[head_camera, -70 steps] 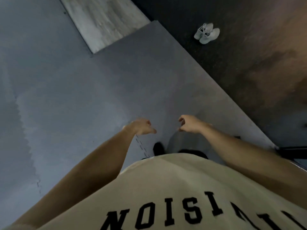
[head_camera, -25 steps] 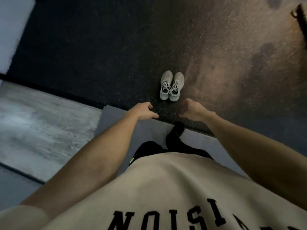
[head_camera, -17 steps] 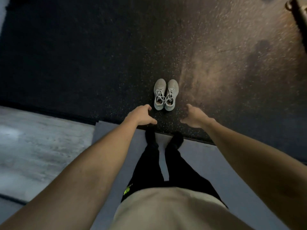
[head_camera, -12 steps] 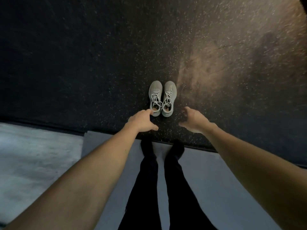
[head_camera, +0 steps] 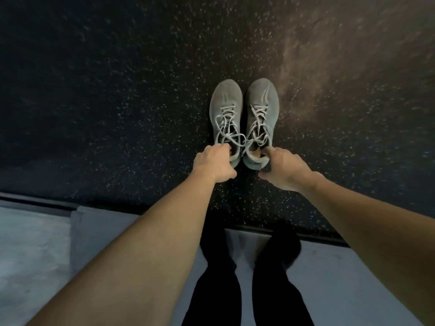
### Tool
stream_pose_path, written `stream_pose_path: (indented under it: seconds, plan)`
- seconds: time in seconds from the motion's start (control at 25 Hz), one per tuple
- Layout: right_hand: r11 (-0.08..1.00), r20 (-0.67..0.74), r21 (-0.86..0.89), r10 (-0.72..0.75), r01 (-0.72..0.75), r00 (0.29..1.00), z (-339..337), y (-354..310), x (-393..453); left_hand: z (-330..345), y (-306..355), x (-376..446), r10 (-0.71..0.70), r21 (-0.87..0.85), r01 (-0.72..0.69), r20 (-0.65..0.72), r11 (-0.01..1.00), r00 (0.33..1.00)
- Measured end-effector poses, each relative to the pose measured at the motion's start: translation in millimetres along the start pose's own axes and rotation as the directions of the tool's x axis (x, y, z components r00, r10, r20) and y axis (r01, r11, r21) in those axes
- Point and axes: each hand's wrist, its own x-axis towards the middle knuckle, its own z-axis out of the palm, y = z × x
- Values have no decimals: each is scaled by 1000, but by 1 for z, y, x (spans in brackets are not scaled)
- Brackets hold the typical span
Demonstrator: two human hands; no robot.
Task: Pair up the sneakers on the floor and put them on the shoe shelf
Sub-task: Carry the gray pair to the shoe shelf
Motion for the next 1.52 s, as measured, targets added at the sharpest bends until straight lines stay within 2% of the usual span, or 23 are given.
stream_pose_path:
  seconds: [0.08,0.24,0.4,0.52,0.72,1.2,1.52]
  plan:
    - [998,-72,-47,-54,51,996,28,4,39,32,-8,37,22,76,-22,-3,997,1000]
    - [992,-67,-123,-44,35,997,68,10,87,77,-15,84,118,245,-87,-117,966,986]
    - [998,-231,-59,-16,3,973,79,9,91,82,-22,89,143,185,-103,-222,977,965]
    - [999,-256,-14,-36,34,966,59,-1,63,62,-24,63,179,160,-146,-222,976,958]
    - [998,-222,41,-33,43,975,-2,-40,-26,4,-9,-20,203,199,-163,-200,966,958]
    - [996,-323,54,-46,67,945,-170,-130,-329,-172,50,-318,269,225,-212,-268,951,925]
    - [992,-409,83,-52,94,911,-202,-155,-498,-211,82,-487,306,264,-222,-340,939,889]
